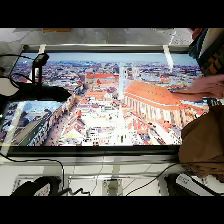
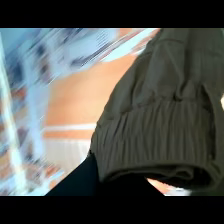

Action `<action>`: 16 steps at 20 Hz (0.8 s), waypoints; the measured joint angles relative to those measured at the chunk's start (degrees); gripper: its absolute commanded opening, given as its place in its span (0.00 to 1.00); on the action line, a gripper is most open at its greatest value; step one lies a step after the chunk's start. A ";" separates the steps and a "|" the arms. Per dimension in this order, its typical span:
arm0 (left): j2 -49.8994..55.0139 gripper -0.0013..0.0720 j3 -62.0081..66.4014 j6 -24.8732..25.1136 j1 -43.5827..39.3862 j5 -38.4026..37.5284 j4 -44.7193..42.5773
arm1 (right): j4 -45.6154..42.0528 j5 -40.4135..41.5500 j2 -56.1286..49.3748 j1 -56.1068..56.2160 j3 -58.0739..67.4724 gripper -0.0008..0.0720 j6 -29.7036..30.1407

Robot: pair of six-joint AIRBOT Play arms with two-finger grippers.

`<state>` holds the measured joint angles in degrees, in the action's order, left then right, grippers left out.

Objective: Fold the clothes and pants, and hang the long-sleeved shirts on hangers.

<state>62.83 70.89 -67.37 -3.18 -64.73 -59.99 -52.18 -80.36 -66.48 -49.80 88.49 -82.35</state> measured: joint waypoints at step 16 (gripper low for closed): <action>-0.52 0.03 0.11 0.09 0.00 0.63 -0.02 | -34.38 -4.94 9.18 -30.45 0.42 0.93 -16.85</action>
<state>62.30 71.00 -67.29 -3.18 -64.10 -60.01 -86.56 -85.30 -57.30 -80.25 88.90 -99.20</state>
